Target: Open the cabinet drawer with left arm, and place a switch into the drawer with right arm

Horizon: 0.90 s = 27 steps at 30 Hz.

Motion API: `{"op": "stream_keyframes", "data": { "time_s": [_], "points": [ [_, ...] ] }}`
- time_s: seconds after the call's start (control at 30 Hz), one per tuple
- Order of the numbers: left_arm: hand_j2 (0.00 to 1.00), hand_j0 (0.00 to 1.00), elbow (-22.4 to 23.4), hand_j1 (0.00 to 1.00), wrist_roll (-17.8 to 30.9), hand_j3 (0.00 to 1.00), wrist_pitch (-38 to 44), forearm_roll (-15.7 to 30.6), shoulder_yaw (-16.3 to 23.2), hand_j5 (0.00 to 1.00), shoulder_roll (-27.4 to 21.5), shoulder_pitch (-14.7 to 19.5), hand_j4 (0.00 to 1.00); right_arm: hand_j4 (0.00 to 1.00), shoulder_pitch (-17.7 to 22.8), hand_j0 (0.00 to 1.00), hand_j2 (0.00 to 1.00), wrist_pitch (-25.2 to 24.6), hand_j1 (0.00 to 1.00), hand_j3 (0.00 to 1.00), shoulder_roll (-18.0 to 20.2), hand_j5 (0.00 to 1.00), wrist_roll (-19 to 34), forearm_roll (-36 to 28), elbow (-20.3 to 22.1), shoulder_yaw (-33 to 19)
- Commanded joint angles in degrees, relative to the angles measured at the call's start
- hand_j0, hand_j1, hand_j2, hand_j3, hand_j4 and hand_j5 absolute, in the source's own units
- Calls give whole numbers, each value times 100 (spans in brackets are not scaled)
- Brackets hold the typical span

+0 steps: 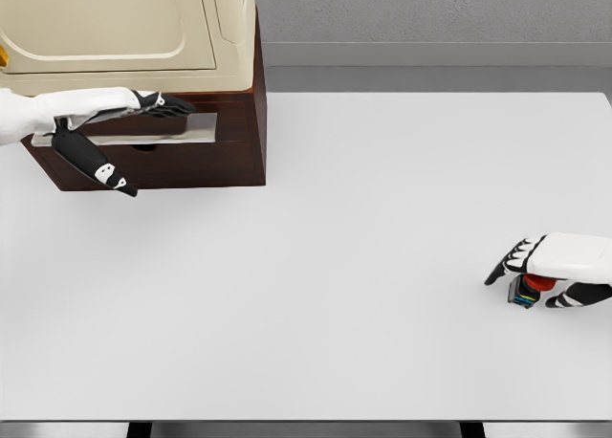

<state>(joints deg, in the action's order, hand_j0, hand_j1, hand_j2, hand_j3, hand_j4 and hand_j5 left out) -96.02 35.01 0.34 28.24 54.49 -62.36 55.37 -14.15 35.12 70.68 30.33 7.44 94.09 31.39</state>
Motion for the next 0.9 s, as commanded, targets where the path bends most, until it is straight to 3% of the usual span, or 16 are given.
{"op": "stream_keyframes", "data": {
  "time_s": [0.0, 0.47, 0.87],
  "points": [
    [100, 100, 13, 100, -1, 100, 1, 24, 0, 100, -4, 0, 100, 82, 0, 82, 82, -12, 82, 82, 43, 82, 8, -32, -4, -1],
    [100, 100, 127, 100, -1, 100, -8, 33, -8, 100, 13, -70, 100, 80, -26, 80, 80, -12, 80, 80, 43, 80, -18, -32, 4, -36],
    [100, 100, 224, 100, -1, 100, -8, -2, -88, 100, 5, -246, 100, 67, -18, 67, 67, -12, 67, 67, 51, 67, -1, -32, 4, -28]
  ]
}}
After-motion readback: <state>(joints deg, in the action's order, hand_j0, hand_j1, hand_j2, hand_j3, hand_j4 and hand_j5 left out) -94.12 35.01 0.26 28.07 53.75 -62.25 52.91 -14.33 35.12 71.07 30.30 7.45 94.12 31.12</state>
